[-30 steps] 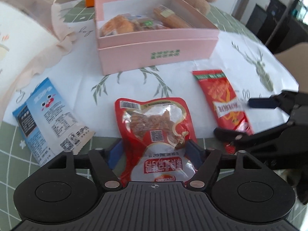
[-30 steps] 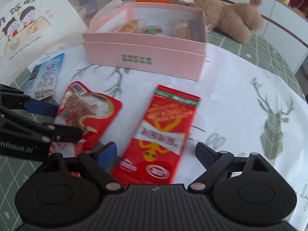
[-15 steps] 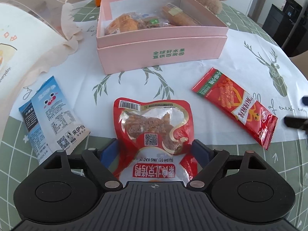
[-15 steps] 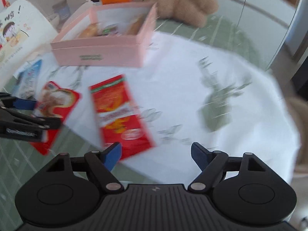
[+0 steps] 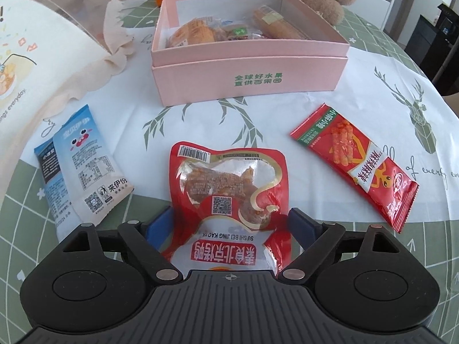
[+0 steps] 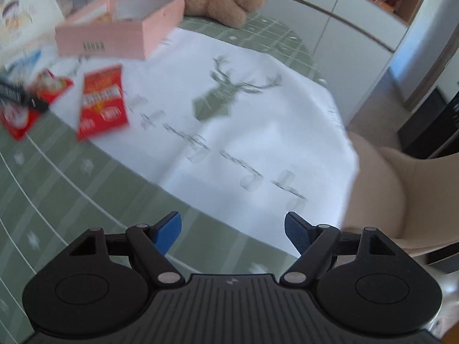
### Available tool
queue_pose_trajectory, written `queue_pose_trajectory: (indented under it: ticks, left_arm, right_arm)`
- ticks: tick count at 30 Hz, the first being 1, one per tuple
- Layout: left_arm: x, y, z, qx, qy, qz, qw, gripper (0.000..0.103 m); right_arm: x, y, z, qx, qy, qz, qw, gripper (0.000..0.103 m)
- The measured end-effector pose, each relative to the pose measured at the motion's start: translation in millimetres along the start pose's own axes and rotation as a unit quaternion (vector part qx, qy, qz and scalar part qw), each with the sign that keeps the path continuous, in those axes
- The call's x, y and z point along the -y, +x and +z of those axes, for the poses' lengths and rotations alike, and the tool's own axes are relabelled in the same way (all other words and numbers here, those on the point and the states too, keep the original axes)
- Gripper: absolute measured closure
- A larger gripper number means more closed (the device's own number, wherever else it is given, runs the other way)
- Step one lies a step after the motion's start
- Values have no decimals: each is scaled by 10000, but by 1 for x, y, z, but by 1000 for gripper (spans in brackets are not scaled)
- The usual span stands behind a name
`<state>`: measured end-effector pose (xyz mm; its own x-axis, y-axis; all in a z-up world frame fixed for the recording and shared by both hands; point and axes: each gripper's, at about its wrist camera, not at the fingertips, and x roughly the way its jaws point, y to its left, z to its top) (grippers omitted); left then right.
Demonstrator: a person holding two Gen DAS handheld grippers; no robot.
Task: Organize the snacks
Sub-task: 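Grasp the red spicy-strip packet with the right gripper while the left holds the chicken packet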
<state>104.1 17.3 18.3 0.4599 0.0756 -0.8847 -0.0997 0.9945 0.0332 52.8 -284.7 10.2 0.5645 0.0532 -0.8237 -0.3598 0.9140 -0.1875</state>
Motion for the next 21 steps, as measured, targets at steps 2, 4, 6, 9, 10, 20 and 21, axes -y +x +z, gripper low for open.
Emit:
queue_pose_trajectory:
  ticks: [2, 4, 6, 9, 10, 20, 21]
  left_arm:
    - [-1, 0, 0, -3, 44, -26, 10000, 12]
    - [-2, -1, -1, -27, 73, -49, 10000, 13]
    - [-4, -3, -2, -17, 26, -67, 10000, 17]
    - [-9, -6, -3, 15, -76, -140, 9999, 21]
    - [-11, -6, -3, 7, -74, -166, 9998, 21]
    - [-15, -6, 1, -50, 115, -343, 9993, 22]
    - [-15, -5, 1, -45, 135, -356, 9993, 20]
  right_arm:
    - [8, -9, 3, 111, 2, -222, 9997, 23]
    - [17, -16, 23, 275, 149, -205, 9993, 23]
    - [21, -21, 56, 448, 304, -83, 9985, 23]
    - [18, -24, 118, 756, 383, 225, 9961, 23]
    - [14, -22, 140, 828, 368, 322, 9954, 23]
    - [-113, 73, 177, -418, -294, 1636, 9852, 27]
    - [-123, 76, 170, -479, -447, 1664, 9839, 27]
